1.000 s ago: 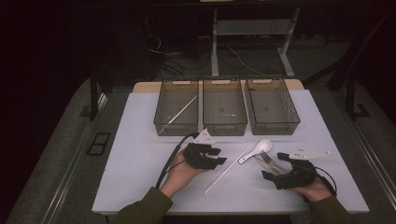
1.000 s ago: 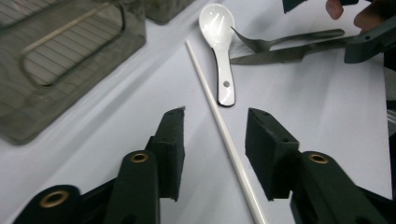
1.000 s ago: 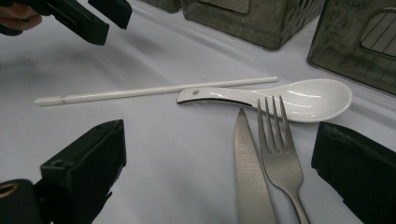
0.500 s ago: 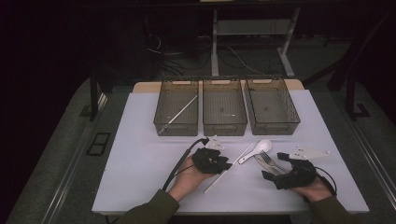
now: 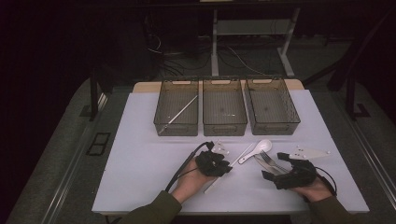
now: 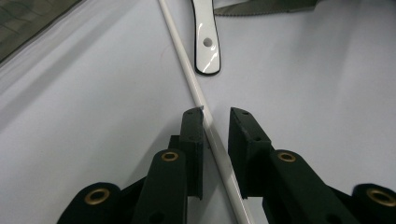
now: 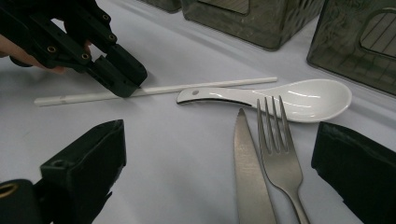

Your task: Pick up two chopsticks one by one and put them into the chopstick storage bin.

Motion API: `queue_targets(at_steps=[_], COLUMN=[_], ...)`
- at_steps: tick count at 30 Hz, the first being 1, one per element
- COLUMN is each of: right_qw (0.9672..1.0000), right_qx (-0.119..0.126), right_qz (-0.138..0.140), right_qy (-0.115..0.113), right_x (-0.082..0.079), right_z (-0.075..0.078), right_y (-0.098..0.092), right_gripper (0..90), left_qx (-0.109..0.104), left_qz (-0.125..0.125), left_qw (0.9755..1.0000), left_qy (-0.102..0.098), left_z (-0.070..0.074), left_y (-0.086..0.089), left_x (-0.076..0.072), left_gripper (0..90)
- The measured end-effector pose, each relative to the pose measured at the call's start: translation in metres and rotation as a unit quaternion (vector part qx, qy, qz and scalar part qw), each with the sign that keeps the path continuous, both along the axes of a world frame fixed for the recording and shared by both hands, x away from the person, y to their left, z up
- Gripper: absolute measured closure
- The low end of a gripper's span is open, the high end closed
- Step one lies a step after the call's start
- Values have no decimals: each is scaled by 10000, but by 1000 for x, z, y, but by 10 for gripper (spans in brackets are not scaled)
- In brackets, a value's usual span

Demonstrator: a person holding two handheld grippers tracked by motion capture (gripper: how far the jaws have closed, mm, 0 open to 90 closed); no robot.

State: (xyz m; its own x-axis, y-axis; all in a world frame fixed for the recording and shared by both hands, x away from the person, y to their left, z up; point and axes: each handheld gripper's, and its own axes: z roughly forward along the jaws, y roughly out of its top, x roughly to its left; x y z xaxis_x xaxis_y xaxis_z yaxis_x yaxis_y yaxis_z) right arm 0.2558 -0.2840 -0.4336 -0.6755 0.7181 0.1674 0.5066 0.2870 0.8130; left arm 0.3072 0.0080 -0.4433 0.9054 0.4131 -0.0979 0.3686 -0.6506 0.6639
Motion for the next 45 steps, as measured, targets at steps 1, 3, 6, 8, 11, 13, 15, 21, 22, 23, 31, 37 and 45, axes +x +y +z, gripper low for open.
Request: queue_targets(at_steps=[1, 3, 6, 8, 11, 13, 15, 21, 22, 23, 31, 37, 45], right_qw=[10000, 10000, 10000, 10000, 10000, 10000, 10000, 10000, 10000, 10000, 10000, 10000, 10000], right_qx=[1, 2, 2, 0, 5, 5, 6, 15, 19, 14, 16, 18, 49], right_qz=[-1, -1, -3, 0, 0, -2, -2, -1, -1, -1, 1, -6, -17], right_qy=[2, -2, 3, -2, -4, -4, -6, -7, -3, -7, 0, 6, 15], right_x=[0, 0, 0, 0, 0, 0, 0, 0, 0, 0, 0, 0, -1], right_z=[0, 0, 0, 0, 0, 0, 0, 0, 0, 0, 0, 0, 1], right_y=[0, 0, 0, 0, 0, 0, 0, 0, 0, 0, 0, 0, 0], right_gripper=[31, 31, 31, 31, 30, 31, 31, 31, 31, 30, 31, 31, 31], left_qx=[0, 22, 51, 120, 100, 121, 113, 164, 133, 140, 143, 107, 119], left_qz=[-8, -25, -27, -78, -68, -109, -119, -127, -126, -120, -58, 6, -27], left_qw=[10000, 10000, 9999, 9997, 9997, 9997, 9997, 9997, 9998, 9998, 9998, 9998, 9998], left_qy=[12, -47, -86, -177, -195, -193, -192, -123, -81, -67, -99, -186, -174], left_z=[-1, -1, -1, 0, -1, 0, 0, 3, 2, 2, 0, -2, 0], left_y=[0, -1, -2, -3, -4, -3, -3, 6, 7, 7, 5, 5, 10], left_x=[0, 0, -1, -2, -2, -1, 0, 7, 8, 9, 7, 5, 11], left_gripper=[750, 759, 772, 786, 790, 792, 795, 821, 822, 822, 809, 805, 840])
